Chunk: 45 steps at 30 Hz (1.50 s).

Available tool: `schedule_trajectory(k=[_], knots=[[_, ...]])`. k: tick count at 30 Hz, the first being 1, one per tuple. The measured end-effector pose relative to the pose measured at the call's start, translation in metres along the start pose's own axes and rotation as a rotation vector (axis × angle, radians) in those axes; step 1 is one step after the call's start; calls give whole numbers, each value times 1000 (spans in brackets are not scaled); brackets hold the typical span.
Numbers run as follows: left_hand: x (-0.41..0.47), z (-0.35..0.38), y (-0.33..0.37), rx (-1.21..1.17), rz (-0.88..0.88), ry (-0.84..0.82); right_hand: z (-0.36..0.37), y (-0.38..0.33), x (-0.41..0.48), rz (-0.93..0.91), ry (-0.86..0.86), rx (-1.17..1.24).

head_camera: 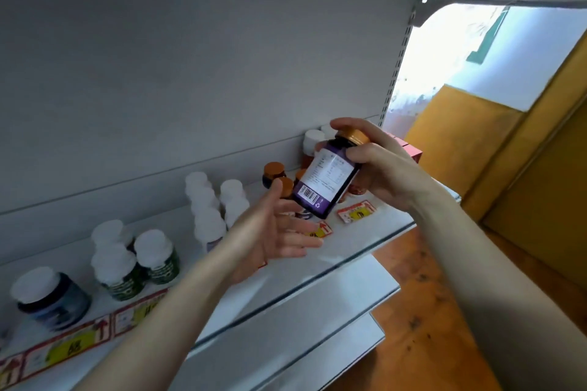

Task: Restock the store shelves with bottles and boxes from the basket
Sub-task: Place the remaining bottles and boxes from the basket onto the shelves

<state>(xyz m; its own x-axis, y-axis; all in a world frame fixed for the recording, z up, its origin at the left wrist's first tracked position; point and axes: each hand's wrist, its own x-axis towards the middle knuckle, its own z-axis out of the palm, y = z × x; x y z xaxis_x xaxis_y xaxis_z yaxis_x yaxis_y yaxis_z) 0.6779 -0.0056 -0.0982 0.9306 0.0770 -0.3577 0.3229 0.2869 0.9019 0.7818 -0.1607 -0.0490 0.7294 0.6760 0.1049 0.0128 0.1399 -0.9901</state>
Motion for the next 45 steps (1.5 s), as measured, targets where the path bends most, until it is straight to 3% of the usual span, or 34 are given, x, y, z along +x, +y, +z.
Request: schedule_trajectory(k=[2, 3, 7, 11, 13, 21, 28, 33, 36, 39, 45], knots=[[-3, 10, -9, -188, -72, -222, -3, 2, -3, -1, -36, -2], [-4, 15, -11, -255, -70, -252, -6, 4, -5, 5, -45, 2], [2, 28, -17, -366, 25, -195, -24, 9, -8, 21, -25, 15], [19, 44, -25, -291, 156, -134, -49, 0, -4, 15, 206, -515], [29, 56, -29, -307, 207, -58, -64, -4, 1, 32, 234, -580], [76, 112, -40, -348, 388, 195, -125, -20, 29, 23, 52, -576], [91, 130, -65, -254, 487, 402, -144, -21, 52, 21, -245, -680], [85, 124, -80, 93, 601, 605, -123, -19, 63, -125, -350, -700], [81, 115, -95, 650, 542, 899, -108, -24, 75, -211, -347, -727], [81, 95, -121, 1119, 464, 1014, -93, -28, 90, -354, -254, -792], [87, 64, -153, 1345, 181, 1055, -66, -13, 136, -496, -212, -1051]])
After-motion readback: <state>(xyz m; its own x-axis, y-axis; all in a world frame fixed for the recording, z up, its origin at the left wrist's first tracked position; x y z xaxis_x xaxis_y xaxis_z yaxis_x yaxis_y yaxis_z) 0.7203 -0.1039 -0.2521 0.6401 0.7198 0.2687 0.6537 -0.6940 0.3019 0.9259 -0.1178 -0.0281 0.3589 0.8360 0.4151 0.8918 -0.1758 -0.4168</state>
